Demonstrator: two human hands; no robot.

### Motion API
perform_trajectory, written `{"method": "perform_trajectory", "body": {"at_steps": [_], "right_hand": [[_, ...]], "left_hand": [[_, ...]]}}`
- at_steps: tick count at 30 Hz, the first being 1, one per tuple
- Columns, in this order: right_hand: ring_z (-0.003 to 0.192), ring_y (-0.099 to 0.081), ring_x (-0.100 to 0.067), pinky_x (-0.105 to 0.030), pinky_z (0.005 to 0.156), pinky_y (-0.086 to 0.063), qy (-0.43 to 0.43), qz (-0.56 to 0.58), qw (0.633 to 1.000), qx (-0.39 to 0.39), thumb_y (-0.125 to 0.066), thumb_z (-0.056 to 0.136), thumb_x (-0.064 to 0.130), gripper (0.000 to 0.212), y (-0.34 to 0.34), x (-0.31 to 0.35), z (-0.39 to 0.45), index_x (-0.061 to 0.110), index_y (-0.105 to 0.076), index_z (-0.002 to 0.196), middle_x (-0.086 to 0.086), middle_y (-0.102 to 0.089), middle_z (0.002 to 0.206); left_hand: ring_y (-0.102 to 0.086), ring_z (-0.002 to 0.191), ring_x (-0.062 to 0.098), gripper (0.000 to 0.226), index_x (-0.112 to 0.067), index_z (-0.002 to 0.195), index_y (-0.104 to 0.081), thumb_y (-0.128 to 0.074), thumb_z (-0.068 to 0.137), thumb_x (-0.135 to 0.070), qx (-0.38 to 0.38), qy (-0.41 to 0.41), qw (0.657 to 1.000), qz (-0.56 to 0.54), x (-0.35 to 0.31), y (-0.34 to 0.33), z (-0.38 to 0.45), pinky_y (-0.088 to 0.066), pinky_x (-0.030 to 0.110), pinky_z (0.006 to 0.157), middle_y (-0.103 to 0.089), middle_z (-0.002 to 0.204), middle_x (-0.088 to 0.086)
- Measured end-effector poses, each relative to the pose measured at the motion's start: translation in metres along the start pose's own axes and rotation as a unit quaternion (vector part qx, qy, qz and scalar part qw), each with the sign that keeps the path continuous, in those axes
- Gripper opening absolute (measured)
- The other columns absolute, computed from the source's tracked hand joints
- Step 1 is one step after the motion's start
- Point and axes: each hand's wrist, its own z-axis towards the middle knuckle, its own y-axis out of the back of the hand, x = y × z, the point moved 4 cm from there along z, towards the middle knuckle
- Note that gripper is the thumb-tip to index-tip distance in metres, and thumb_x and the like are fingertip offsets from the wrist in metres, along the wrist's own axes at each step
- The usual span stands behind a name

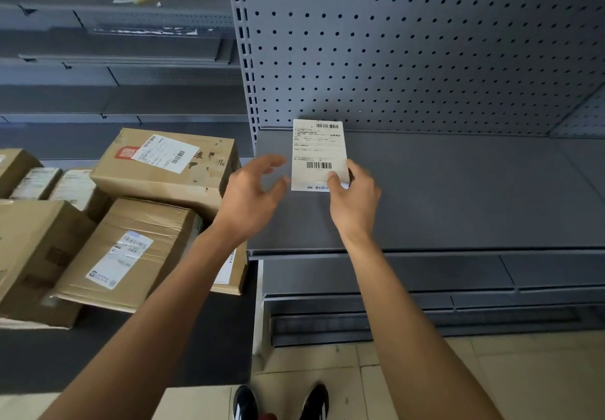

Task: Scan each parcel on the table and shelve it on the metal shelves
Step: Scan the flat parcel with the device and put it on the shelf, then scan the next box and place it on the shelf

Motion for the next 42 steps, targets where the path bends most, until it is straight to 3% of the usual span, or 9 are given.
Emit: {"method": "perform_trajectory", "body": {"at_steps": [9,15,19,23,28,31,36,39,42], "right_hand": [[0.116,-0.06,-0.024,-0.042,0.102,-0.049,0.004,-0.027,1.0,0.011,-0.064,0.098,0.025,0.039,0.01,0.001,0.0,0.011,-0.064,0.134,-0.005,-0.065,0.129],[0.119,-0.057,-0.022,-0.04,0.104,-0.046,0.08,-0.072,0.993,0.044,-0.062,0.098,0.017,0.03,0.022,0.009,-0.001,0.014,-0.067,0.128,0.003,-0.061,0.135],[0.125,-0.051,-0.019,-0.027,0.108,-0.038,0.137,-0.107,0.983,0.063,-0.062,0.098,0.018,0.031,0.027,0.018,-0.002,0.017,-0.067,0.129,0.006,-0.06,0.138],[0.122,-0.052,-0.021,-0.005,0.094,-0.025,0.195,-0.117,0.969,0.095,-0.061,0.097,0.016,0.031,0.016,0.031,-0.008,0.016,-0.068,0.127,0.006,-0.064,0.134],[0.126,-0.049,-0.018,-0.021,0.101,-0.031,0.249,-0.11,0.949,0.162,-0.061,0.098,0.022,0.031,-0.02,0.055,-0.032,0.019,-0.067,0.128,0.006,-0.065,0.132],[0.125,-0.049,-0.016,-0.029,0.105,-0.037,0.272,-0.095,0.938,0.193,-0.062,0.098,0.022,0.029,-0.048,0.071,-0.054,0.02,-0.068,0.126,0.006,-0.066,0.129],[0.125,-0.053,-0.016,-0.036,0.108,-0.043,0.307,-0.096,0.908,0.269,-0.064,0.097,0.021,0.032,-0.109,0.106,-0.102,0.017,-0.067,0.128,0.003,-0.066,0.13],[0.125,-0.055,-0.014,-0.025,0.104,-0.038,0.343,-0.113,0.879,0.311,-0.064,0.097,0.023,0.034,-0.147,0.128,-0.141,0.016,-0.066,0.13,0.002,-0.066,0.131],[0.127,-0.054,-0.015,-0.028,0.106,-0.04,0.358,-0.145,0.857,0.34,-0.064,0.098,0.026,0.038,-0.186,0.152,-0.182,0.017,-0.063,0.135,0.002,-0.064,0.135]], "left_hand": [[-0.057,0.103,0.01,0.036,-0.026,0.136,-0.061,-0.064,0.1,-0.031,0.013,0.005,1.0,0.006,-0.002,-0.006,0.003,-0.047,0.027,0.087,-0.057,0.117,-0.019],[-0.057,0.122,0.01,0.038,-0.022,0.137,-0.061,-0.063,0.1,-0.029,0.012,0.009,1.0,0.005,-0.001,-0.002,-0.003,-0.051,0.037,0.101,-0.063,0.135,-0.009],[-0.057,0.12,0.009,0.037,-0.022,0.135,-0.062,-0.064,0.099,-0.027,-0.01,0.018,1.0,0.007,0.002,0.005,-0.013,-0.05,0.041,0.102,-0.064,0.133,-0.009],[-0.059,0.12,0.01,0.038,-0.024,0.137,-0.061,-0.064,0.099,-0.028,-0.037,0.033,0.999,0.015,0.013,0.019,-0.031,-0.052,0.033,0.1,-0.065,0.131,-0.007],[-0.06,0.112,0.003,0.037,-0.03,0.135,-0.059,-0.064,0.099,-0.031,-0.084,0.077,0.993,0.021,0.04,0.052,-0.064,-0.051,0.023,0.092,-0.064,0.127,-0.013],[-0.056,0.11,-0.006,0.04,-0.037,0.138,-0.054,-0.062,0.099,-0.035,-0.103,0.105,0.989,0.03,0.06,0.079,-0.089,-0.042,0.008,0.082,-0.062,0.13,-0.017],[-0.055,0.123,0.006,0.046,-0.031,0.143,-0.052,-0.063,0.099,-0.037,-0.146,0.153,0.976,0.049,0.094,0.143,-0.136,-0.049,0.035,0.102,-0.06,0.136,-0.012],[-0.055,0.124,0.005,0.047,-0.029,0.144,-0.052,-0.063,0.099,-0.036,-0.171,0.17,0.97,0.044,0.115,0.187,-0.169,-0.049,0.039,0.106,-0.061,0.135,-0.012],[-0.054,0.127,0.007,0.05,-0.032,0.146,-0.049,-0.063,0.098,-0.037,-0.194,0.193,0.962,0.028,0.142,0.233,-0.208,-0.046,0.039,0.11,-0.061,0.135,-0.011]]}}
